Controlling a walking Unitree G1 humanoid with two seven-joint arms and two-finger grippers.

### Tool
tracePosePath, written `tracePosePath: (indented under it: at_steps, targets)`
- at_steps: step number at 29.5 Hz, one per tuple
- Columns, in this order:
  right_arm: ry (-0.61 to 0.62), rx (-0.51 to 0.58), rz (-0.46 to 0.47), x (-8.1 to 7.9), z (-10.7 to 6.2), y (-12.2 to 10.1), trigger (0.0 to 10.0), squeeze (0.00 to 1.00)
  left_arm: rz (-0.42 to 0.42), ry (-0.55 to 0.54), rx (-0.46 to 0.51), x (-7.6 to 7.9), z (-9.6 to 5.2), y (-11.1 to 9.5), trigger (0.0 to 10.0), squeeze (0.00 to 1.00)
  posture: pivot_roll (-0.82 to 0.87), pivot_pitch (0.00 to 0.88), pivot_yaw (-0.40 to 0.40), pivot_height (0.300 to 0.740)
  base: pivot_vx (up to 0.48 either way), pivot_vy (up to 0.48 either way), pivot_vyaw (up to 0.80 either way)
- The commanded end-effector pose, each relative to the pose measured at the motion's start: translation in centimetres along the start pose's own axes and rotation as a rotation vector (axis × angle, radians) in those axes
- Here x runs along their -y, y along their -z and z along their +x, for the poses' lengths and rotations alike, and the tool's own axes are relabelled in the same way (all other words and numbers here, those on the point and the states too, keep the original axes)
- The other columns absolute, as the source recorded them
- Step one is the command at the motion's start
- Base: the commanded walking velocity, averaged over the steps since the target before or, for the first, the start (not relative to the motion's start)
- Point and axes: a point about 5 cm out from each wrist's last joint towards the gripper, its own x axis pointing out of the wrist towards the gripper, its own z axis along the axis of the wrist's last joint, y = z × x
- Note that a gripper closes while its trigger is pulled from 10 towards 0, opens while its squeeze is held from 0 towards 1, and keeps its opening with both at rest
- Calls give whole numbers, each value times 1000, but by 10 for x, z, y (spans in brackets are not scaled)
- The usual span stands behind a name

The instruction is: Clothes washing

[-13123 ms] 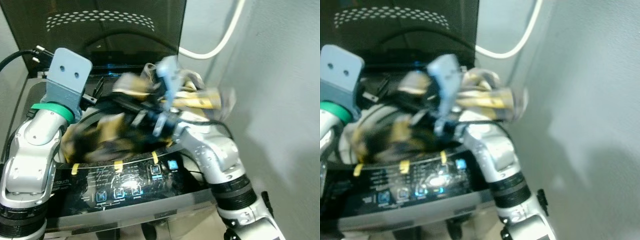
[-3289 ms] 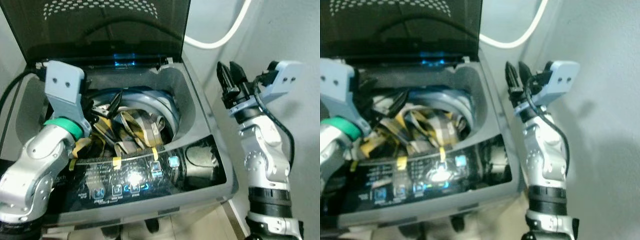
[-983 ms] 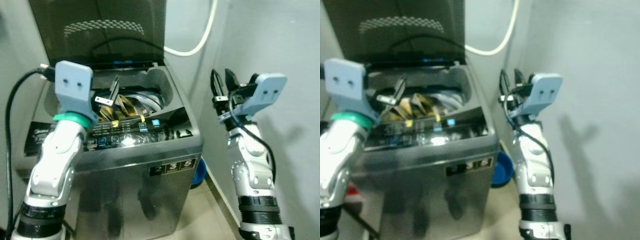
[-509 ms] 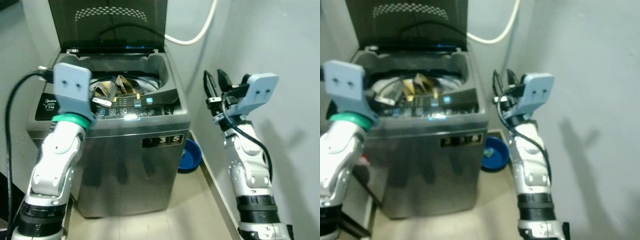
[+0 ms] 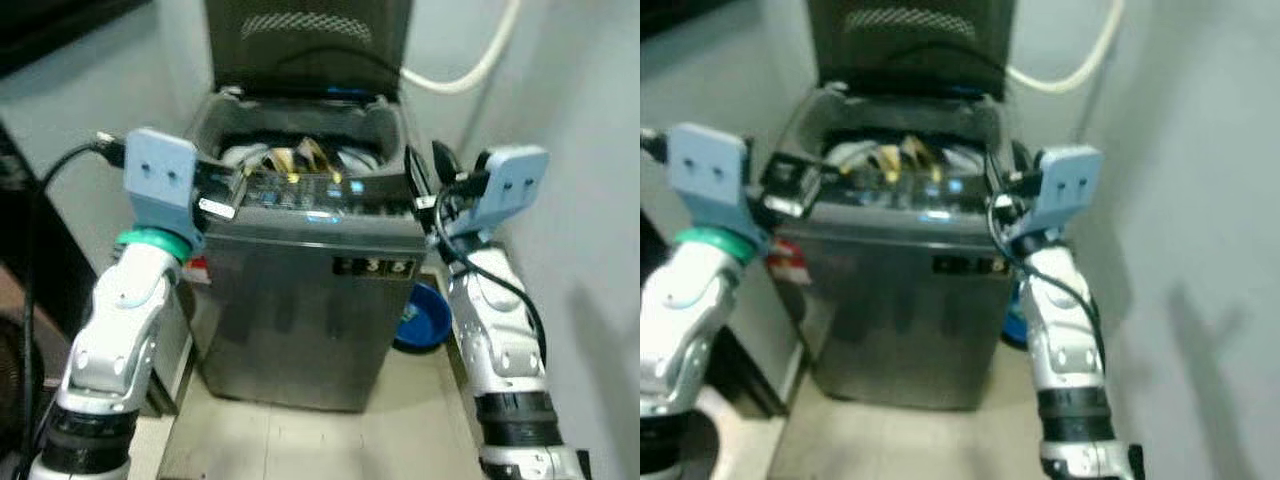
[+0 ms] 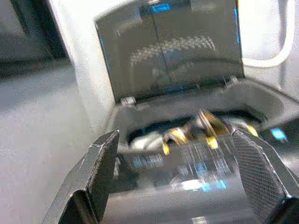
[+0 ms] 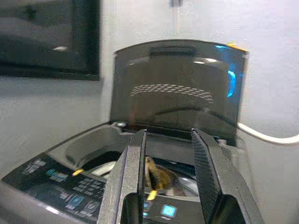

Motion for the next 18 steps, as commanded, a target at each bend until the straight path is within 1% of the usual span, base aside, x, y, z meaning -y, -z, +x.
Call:
tracePosePath:
  at_steps: [1,3,5,6,7,8,9,10,12,13,14,15,17,18]
  targets:
    - [-14,-49,-12,-2,-8,13,10000,0,6,32,-45,6,-3,10,10000,0,78,59,-6,740,0,0,788]
    - [-11,-100,-13,0,-15,25,10000,0,4,63,-85,15,-8,22,10000,0,76,57,-7,740,0,0,788]
    - [-9,-117,-12,0,-18,30,10000,0,2,70,-97,17,-10,25,10000,0,76,57,-7,740,0,0,788]
    - [-17,-192,-10,0,-32,49,10000,0,-4,92,-146,24,-17,38,10000,0,75,51,-9,740,0,0,781]
    - [-21,-224,-8,0,-38,56,10000,0,-6,99,-166,27,-21,43,10000,0,75,51,-9,740,0,0,781]
    - [-21,-224,-8,0,-38,56,10000,0,-6,99,-166,27,-21,43,10000,0,75,51,-9,740,0,0,781]
    - [-21,-285,4,-1,-49,70,10000,0,-4,110,-205,31,-27,54,10000,0,76,49,-10,740,0,0,781]
    - [-21,-285,4,-1,-49,70,10000,0,-4,110,-205,31,-27,54,10000,0,76,49,-10,740,0,0,781]
    - [12,-429,51,-1,-79,101,10000,0,4,125,-298,37,-44,79,10000,0,78,48,-11,740,0,0,781]
    - [23,-491,49,-1,-94,114,10000,0,-6,116,-349,38,-53,92,10000,0,78,45,-12,740,0,0,781]
    - [23,-491,49,-1,-94,114,10000,0,-6,116,-349,38,-53,92,10000,0,78,45,-12,740,0,0,781]
    - [28,-531,46,-1,-103,121,10000,0,-15,109,-385,39,-58,100,10000,0,79,45,-12,740,0,0,781]
    - [28,-531,46,-1,-103,121,10000,0,-15,109,-385,39,-58,100,10000,0,79,45,-12,740,0,0,781]
    - [42,-593,39,-2,-119,132,10000,0,-5,110,-429,41,-67,111,10000,0,78,44,-13,740,0,0,781]
